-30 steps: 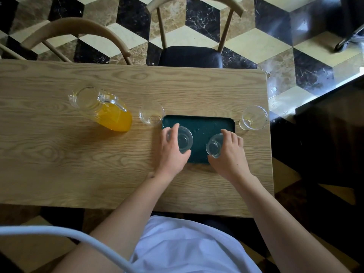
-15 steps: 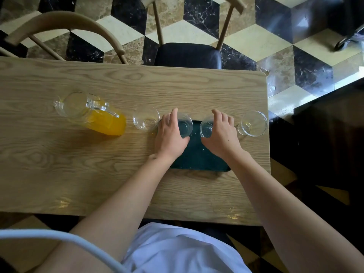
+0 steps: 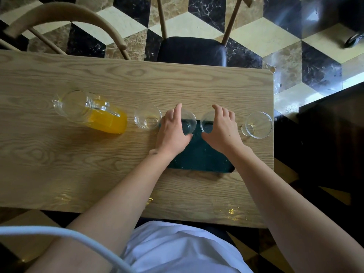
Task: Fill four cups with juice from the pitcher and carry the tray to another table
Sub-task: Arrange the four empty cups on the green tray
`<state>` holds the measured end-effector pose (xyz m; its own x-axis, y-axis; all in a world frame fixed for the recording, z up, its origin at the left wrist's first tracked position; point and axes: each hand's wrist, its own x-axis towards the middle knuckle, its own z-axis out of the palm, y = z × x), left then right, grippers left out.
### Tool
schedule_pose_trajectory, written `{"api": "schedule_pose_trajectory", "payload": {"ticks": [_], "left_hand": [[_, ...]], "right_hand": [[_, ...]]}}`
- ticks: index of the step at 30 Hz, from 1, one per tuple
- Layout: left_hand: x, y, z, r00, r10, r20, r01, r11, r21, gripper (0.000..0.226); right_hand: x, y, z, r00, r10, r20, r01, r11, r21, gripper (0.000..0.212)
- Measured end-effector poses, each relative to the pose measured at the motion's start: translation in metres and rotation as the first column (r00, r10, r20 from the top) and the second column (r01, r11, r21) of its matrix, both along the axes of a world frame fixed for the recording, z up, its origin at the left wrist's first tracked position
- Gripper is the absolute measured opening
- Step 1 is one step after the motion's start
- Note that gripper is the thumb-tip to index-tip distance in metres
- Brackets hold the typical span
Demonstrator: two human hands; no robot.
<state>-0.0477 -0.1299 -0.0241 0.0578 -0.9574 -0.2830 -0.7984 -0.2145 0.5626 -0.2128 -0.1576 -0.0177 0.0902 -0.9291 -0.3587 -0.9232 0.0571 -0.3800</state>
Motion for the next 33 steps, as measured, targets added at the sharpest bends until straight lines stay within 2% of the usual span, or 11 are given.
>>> {"api": "schedule_pose_trajectory", "payload": {"ticks": [11,18,22,25,28,33], "left_hand": [[0.001,0.002,0.001,1.0,-0.026,-0.014,0.026,0.999,0.026,0.1],[0.014,0.001,0.008,0.997,-0.076,-0.022,0.077,0.995,0.07,0.115],[0.042,0.004,0.029,0.999,-0.042,-0.027,0.042,0.999,-0.002,0.099],[0.069,0.012,0.033,0.999,0.01,0.044,-0.007,0.998,-0.06,0.086],[0.085,0.013,0.025,0.992,0.027,0.12,-0.024,0.999,-0.023,0.087],[0.086,-0.002,0.01,0.975,-0.047,0.217,0.019,0.992,0.127,0.102]], "right_hand": [[0.0,0.004,-0.001,1.0,0.008,0.014,-0.008,1.0,-0.001,0.091],[-0.003,0.005,0.007,0.998,-0.006,0.057,0.007,1.0,-0.018,0.09],[-0.026,0.007,0.024,0.995,-0.065,0.074,0.074,0.989,-0.124,0.08],[-0.055,0.011,0.032,0.992,-0.129,0.008,0.129,0.975,-0.183,0.074],[-0.081,0.011,0.026,0.983,-0.167,-0.077,0.158,0.981,-0.116,0.084],[-0.106,0.002,0.01,0.968,-0.183,-0.172,0.188,0.982,0.01,0.103]]}}
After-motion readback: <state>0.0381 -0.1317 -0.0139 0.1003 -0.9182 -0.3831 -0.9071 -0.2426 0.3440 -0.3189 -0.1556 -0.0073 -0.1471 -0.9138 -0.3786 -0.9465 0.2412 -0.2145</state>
